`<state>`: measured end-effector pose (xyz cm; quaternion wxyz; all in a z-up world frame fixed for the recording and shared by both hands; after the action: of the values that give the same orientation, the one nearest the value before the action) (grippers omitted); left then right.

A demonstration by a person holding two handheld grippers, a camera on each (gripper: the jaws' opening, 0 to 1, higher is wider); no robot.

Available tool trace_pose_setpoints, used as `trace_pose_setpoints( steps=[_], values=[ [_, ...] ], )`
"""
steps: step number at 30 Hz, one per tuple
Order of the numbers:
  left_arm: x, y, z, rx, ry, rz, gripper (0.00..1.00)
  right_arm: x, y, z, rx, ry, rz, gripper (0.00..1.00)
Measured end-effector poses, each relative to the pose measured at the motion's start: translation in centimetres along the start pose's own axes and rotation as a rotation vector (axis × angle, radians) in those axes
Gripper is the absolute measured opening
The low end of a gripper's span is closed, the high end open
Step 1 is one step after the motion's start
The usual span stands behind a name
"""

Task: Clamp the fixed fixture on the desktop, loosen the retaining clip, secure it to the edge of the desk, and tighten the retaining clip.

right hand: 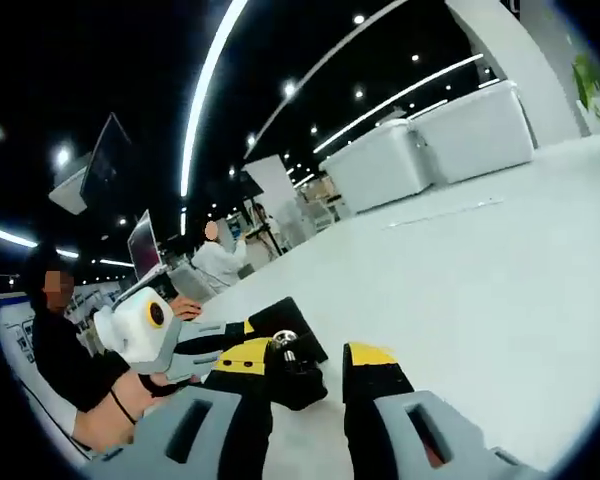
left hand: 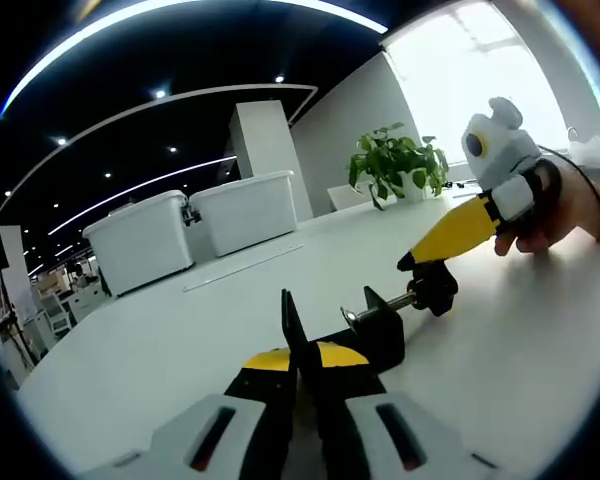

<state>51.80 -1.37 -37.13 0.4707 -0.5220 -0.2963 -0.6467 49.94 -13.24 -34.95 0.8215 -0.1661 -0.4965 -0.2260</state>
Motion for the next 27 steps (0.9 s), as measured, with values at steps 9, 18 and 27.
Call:
trace_pose_setpoints(
  steps=[9, 18, 27],
  values=[
    [0.0, 0.0, 0.0, 0.002, -0.001, 0.000, 0.06, -1.7, 0.8, 1.4, 0.030, -0.061, 0.083, 0.23],
    [0.0, -0.1, 0.0, 0.002, 0.000, 0.000, 0.06, -1.6, 1.0, 2.1, 0.036, -0.366, 0.082, 0.22],
    [-0.1, -0.1, 0.1, 0.008, 0.002, 0.001, 0.06, -1.7, 1.6, 2.8, -0.028, -0.833, 0.165, 0.22]
  ],
)
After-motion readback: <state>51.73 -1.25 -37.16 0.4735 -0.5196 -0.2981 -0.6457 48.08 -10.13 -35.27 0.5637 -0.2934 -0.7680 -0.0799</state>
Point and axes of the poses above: the point that each gripper's makers call its tool centre point, and the gripper's own axes: y roughly forward along the fingers, z roughly to its left, x roughly out of its top, the point moved 3 cm from there along -y, roughly backward along the fingers, and after that the axes turned 13 degrees about x, right-handed, at the moved point
